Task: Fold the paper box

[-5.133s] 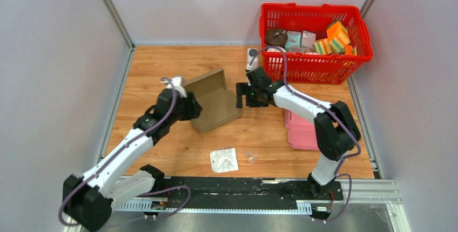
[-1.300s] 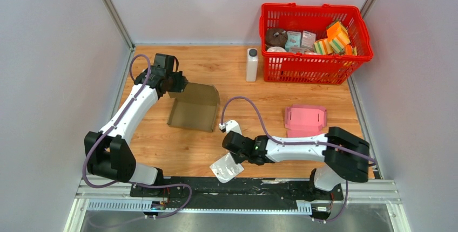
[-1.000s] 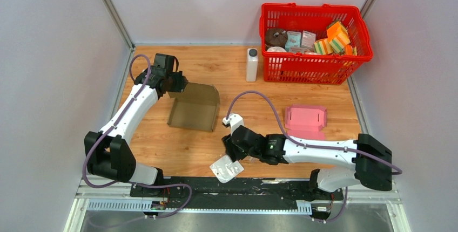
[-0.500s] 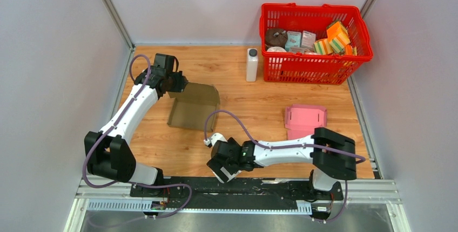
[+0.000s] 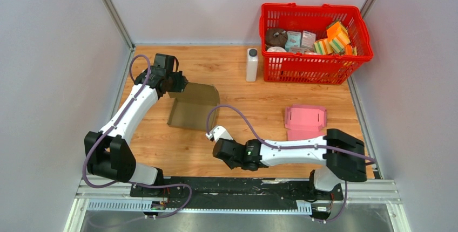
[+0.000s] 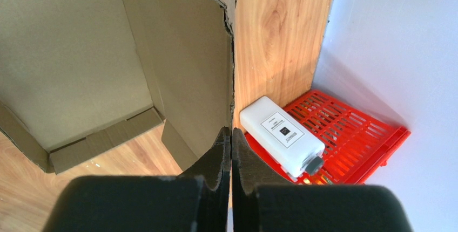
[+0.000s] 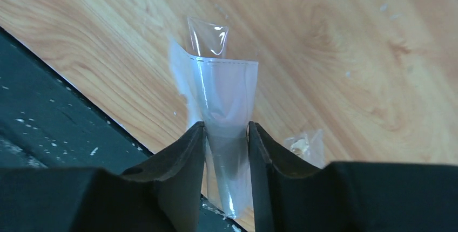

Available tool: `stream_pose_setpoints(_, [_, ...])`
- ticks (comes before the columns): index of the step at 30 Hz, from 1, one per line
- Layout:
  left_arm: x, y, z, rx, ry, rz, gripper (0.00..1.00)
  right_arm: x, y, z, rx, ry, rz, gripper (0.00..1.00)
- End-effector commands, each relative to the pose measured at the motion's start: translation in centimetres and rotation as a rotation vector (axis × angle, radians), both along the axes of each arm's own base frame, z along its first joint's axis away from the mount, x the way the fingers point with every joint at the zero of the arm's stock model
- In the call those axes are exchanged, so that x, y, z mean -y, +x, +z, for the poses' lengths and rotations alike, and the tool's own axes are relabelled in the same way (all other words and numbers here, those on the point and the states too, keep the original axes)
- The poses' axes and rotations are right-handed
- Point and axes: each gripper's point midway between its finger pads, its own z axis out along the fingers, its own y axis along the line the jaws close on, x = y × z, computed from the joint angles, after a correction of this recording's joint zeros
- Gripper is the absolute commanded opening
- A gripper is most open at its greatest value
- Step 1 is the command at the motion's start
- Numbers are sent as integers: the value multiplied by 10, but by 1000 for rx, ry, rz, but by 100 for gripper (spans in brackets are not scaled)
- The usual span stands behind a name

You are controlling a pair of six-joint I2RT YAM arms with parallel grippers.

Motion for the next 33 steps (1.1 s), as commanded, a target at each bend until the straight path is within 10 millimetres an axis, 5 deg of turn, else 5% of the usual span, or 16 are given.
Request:
stream_pose_setpoints(1, [-2, 0, 7, 20, -18, 20, 0, -20, 33, 71, 174, 214, -42, 34])
stream_pose_setpoints(6, [1, 0, 5, 12, -56, 35, 0, -55, 85, 121, 273, 401, -66, 32])
stream_pose_setpoints(9, [3, 0, 6, 0, -61, 27, 0, -84, 131, 130, 317, 465, -52, 34])
stream_pose_setpoints(10, [3, 0, 8, -1, -64, 28, 0, -108, 152, 132, 325, 496, -44, 44])
stream_pose_setpoints(13, [2, -2, 4, -10, -65, 42, 0, -125, 199, 131, 359, 481, -23, 78])
stream_pose_setpoints(19, [5, -2, 1, -24, -77, 34, 0, -75, 198, 152, 460, 489, -65, 93])
stream_pose_setpoints(23, [6, -1, -1, -24, -84, 32, 0, -38, 219, 142, 485, 441, -172, 93])
stream_pose_setpoints(26, [2, -2, 1, -17, -69, 41, 0, -32, 239, 137, 502, 429, -229, 93])
stream_pose_setpoints(27, [1, -2, 2, -16, -64, 44, 0, -38, 248, 150, 509, 456, -243, 92])
stream_pose_setpoints(33, [0, -2, 4, -3, -57, 42, 0, -56, 279, 132, 505, 436, -243, 72])
